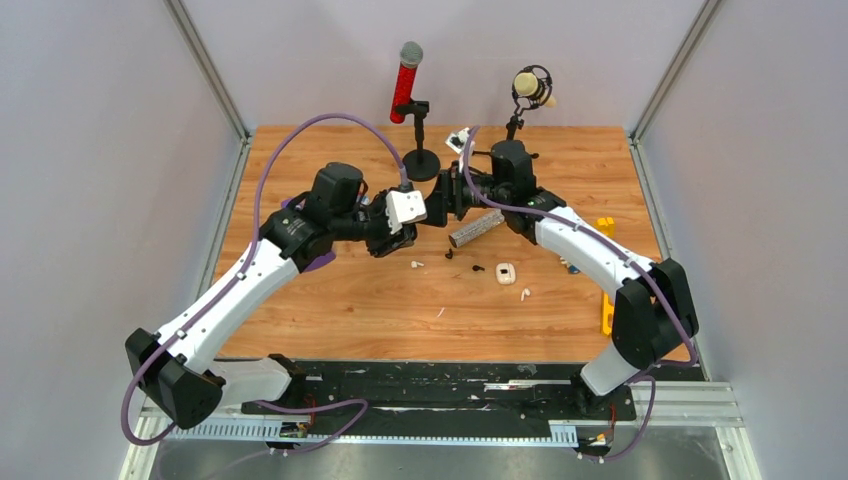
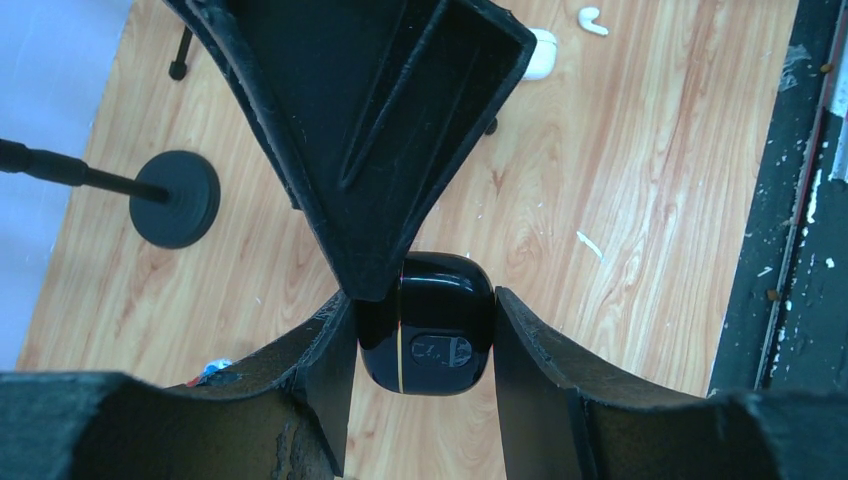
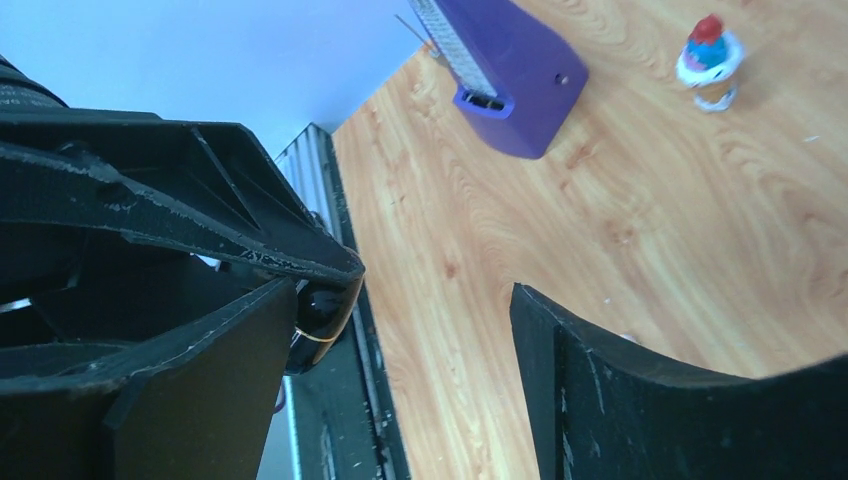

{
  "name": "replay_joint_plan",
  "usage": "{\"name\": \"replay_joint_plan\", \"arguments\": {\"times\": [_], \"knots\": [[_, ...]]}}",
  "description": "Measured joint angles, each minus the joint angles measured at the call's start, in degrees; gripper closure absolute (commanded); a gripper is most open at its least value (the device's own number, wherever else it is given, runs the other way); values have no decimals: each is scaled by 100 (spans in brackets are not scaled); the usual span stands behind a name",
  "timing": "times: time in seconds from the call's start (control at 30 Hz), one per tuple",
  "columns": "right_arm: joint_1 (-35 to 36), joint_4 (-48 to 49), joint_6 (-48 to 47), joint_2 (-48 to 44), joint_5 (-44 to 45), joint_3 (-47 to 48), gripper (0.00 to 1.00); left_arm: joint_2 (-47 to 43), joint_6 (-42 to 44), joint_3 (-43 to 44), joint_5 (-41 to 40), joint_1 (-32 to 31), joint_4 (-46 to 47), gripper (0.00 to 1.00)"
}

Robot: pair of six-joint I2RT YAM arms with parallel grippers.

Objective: Insert the wireless bluetooth earbuds into the charging case
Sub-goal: Pass from the left arm to the right

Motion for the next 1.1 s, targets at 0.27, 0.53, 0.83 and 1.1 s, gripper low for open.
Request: {"name": "replay_joint_plan", "arguments": {"times": [0.27, 0.53, 0.83, 1.1], "knots": [[9, 35, 529, 271, -584, 28, 27, 0, 79, -83, -531, -267, 50, 75], [201, -68, 400, 273, -739, 28, 37, 15, 181, -90, -852, -363, 229, 73], [293, -328, 146, 273, -778, 107, 70, 59, 293, -122, -815, -396, 190, 48], [264, -671, -601, 190, -702, 153, 70, -66, 219, -122, -603, -387, 205, 0]]}}
